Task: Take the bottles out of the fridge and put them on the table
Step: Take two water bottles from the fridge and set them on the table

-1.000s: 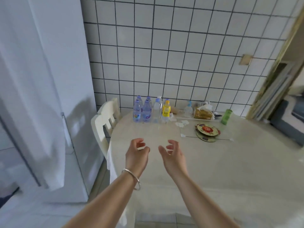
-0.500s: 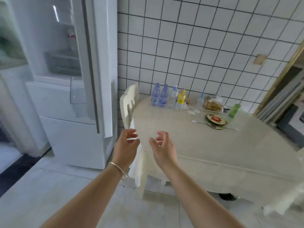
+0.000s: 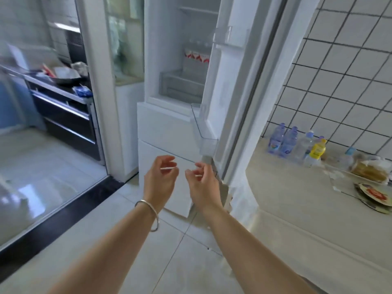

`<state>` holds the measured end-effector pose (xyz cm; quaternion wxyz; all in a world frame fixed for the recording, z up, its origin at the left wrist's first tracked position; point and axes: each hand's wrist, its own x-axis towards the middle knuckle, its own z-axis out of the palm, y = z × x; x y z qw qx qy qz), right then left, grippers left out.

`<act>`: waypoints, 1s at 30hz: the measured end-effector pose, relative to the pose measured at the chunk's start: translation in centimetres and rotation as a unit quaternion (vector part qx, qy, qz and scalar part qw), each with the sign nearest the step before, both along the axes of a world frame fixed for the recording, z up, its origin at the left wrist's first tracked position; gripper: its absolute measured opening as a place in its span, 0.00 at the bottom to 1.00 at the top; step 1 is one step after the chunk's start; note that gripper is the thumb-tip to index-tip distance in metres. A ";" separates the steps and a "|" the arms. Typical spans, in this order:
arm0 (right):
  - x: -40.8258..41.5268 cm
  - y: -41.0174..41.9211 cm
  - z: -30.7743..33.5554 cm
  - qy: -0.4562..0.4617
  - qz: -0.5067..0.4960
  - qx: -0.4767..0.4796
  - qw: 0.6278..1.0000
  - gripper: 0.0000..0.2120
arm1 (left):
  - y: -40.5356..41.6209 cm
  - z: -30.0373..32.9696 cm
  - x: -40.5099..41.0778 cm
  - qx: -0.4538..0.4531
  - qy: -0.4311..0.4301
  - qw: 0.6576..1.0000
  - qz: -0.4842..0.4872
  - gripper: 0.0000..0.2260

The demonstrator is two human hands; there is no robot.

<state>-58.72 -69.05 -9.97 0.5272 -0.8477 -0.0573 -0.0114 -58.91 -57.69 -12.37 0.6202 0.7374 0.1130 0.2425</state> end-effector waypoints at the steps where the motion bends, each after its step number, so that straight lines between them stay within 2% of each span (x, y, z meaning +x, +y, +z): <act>1: 1.1 2.1 0.1 0.002 -0.003 0.013 1.000 0.18 | 2.2 0.2 1.0 0.003 -0.005 1.000 -0.002 0.12; 7: 8.1 12.8 1.9 0.015 -0.022 0.043 0.999 0.16 | 14.0 2.3 8.3 0.008 -0.017 1.000 -0.014 0.11; 11: 13.4 17.7 2.6 0.001 -0.030 0.047 0.998 0.15 | 19.2 3.1 14.0 -0.002 -0.012 1.000 -0.022 0.10; 19: 29.5 23.6 4.1 -0.043 -0.072 0.065 0.994 0.16 | 24.3 3.7 28.5 -0.007 -0.012 0.999 -0.042 0.09; 22: 37.5 25.7 5.1 -0.043 -0.095 0.097 0.990 0.16 | 25.9 4.9 35.3 -0.013 -0.017 0.999 -0.042 0.09; 30: 54.0 28.1 7.4 -0.048 -0.125 0.094 0.987 0.16 | 28.6 8.8 51.9 -0.009 -0.037 0.997 -0.065 0.09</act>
